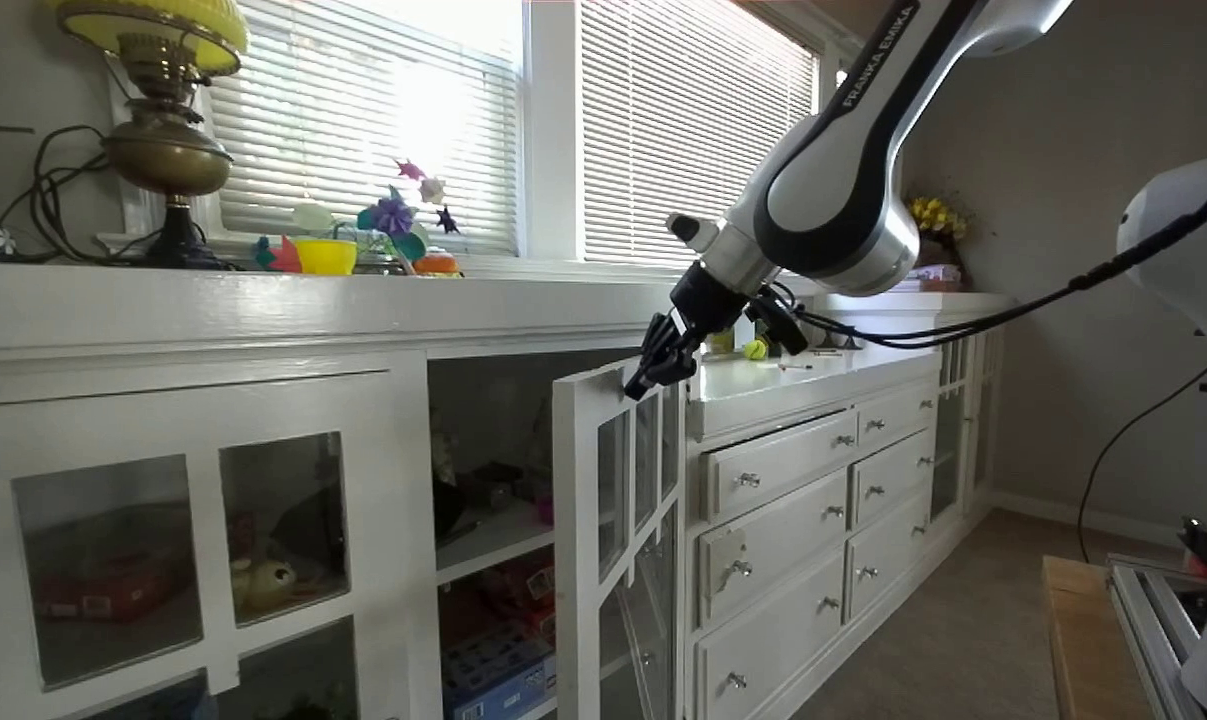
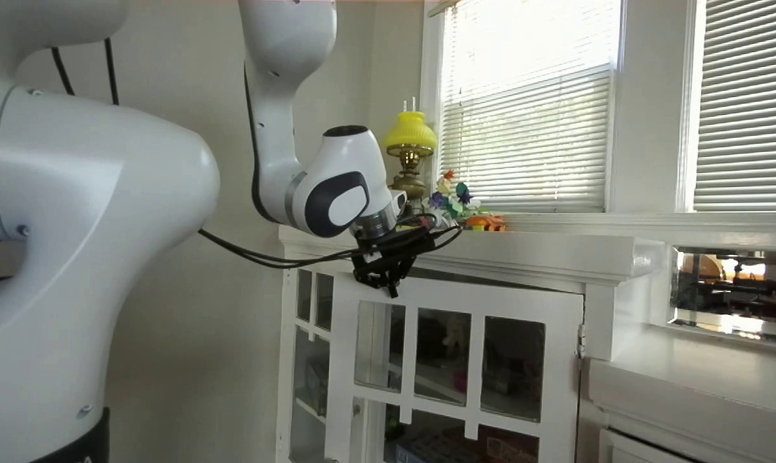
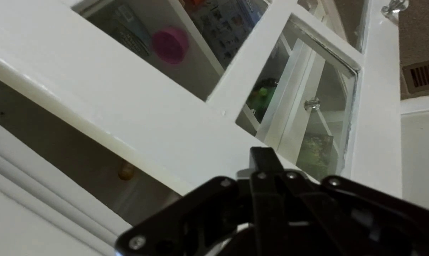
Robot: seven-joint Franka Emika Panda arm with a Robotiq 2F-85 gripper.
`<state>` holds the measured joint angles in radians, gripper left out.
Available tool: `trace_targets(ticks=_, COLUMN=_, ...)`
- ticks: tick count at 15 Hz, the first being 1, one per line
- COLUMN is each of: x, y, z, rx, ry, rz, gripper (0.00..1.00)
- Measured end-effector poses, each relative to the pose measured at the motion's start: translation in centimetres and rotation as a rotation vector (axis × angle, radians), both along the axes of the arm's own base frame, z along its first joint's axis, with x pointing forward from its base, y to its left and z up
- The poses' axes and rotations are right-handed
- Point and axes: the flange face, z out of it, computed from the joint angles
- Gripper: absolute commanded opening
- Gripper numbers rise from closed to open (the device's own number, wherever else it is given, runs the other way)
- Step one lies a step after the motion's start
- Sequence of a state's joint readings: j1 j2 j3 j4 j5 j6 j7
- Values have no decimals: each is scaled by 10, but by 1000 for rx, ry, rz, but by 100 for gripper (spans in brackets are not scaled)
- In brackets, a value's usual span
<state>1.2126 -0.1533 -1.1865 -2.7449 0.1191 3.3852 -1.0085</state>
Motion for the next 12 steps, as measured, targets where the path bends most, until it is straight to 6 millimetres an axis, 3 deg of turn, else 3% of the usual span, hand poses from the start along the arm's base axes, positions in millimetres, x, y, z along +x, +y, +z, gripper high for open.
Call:
trace_targets(ticks=7, x=-2, y=44, z=-3, rx=-3, ry=-27, rz=93, gripper=2)
trace_targets(ticks=12, x=-1, y=39, z=-8, rx=-25, ry=-63, rz=90, gripper=2)
